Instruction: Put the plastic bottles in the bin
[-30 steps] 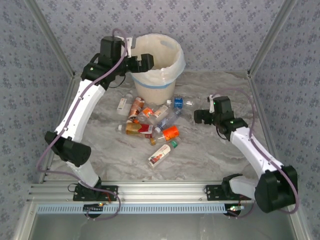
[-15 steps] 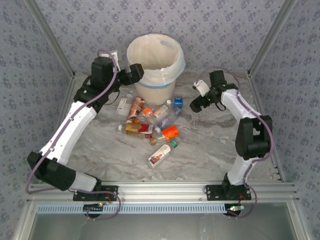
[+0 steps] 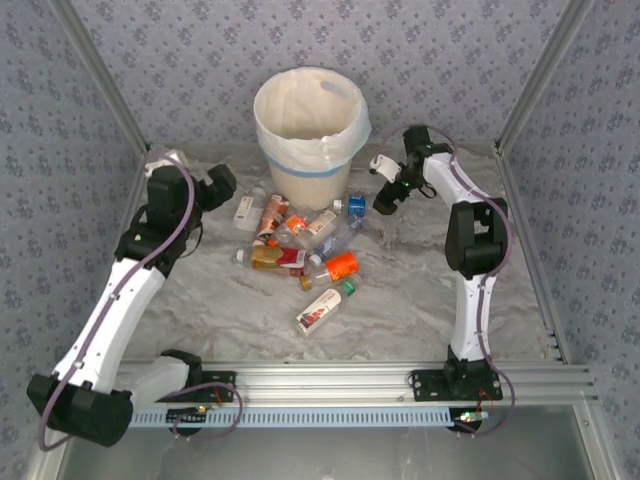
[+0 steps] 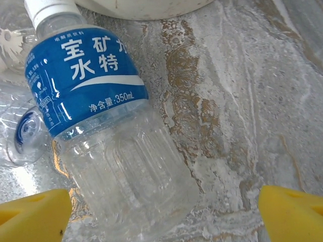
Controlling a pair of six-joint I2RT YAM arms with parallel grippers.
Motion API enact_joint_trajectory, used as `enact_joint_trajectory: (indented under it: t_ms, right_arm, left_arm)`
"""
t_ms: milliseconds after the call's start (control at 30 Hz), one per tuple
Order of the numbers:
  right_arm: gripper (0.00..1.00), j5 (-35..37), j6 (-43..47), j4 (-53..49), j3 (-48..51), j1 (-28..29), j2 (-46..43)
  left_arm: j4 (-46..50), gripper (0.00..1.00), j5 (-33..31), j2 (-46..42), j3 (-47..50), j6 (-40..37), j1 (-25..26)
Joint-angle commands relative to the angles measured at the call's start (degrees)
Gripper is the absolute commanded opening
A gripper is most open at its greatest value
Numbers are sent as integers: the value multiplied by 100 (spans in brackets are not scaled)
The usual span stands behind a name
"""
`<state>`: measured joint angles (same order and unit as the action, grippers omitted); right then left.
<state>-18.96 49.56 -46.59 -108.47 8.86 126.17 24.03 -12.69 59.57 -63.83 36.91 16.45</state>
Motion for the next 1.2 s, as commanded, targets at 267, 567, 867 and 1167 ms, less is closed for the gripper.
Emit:
enact_joint_trajectory:
  t_ms: [267, 567, 867, 1167]
  right_arm:
    - [95, 122, 794, -231, -243, 273, 584]
    - [69, 249, 850, 381, 513, 228, 291]
    - [56, 167, 505, 974, 1582, 66, -628]
    - [48, 146, -1017, 2091, 2847, -148, -1957]
  left_arm:
    - [323, 100, -286, -713, 637, 478, -309]
    - [260, 99, -223, -463, 688, 528, -343]
    - [-26, 99, -26, -328, 736, 654, -359]
    - [-689, 100, 625, -207, 1013, 465, -412]
